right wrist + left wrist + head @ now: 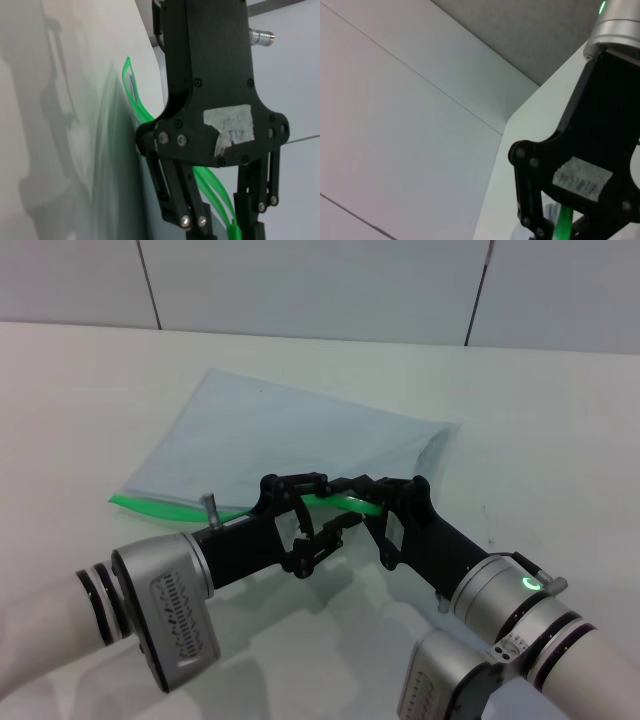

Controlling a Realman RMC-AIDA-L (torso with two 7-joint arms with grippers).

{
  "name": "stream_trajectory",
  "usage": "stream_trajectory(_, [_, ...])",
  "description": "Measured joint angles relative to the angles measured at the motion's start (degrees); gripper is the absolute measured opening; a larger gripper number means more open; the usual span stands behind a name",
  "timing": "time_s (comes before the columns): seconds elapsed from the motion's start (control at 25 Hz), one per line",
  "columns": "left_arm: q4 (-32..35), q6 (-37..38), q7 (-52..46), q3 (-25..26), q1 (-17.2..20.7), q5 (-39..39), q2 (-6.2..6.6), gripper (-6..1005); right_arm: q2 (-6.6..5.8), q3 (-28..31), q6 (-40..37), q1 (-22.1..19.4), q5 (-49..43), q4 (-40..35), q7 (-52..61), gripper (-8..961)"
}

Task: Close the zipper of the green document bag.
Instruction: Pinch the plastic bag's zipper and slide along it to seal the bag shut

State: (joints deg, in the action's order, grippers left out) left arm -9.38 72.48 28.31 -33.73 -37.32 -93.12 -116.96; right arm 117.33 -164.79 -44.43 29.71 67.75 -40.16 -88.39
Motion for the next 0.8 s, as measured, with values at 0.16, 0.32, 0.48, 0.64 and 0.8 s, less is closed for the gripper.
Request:
stream_trajectory(0.16, [-0.14,0.45,2.28,0.43,0.03,0.15,-0.04,368,0.0,-0.01,0.05,0.0,-0.04,0.0,-0.16,49])
stream_trajectory(0.32, [-0.18,0.91,3.32,0.49,0.14,0.27,-0.12,337,0.0,-0.01,0.13,0.0,-0.05,0.0,-0.2,49])
stream_trajectory(0.48, [-0.2,1.12,4.93,0.52,0.29,0.31,-0.13,306,0.0,-0.01,0.13,-0.06,-0.05,0.0,-0.33,50])
stream_trajectory(0.64, [-0.21,1.14,5.75,0.61,0.37,0.38,-0.21,275,0.0,-0.01,0.13,-0.09,-0.05,0.0,-0.37,50])
stream_trajectory(0.8, [-0.21,1.16,5.91,0.61,0.39,0.39,-0.21,245,0.0,-0.01,0.13,-0.09,-0.03,0.0,-0.38,51])
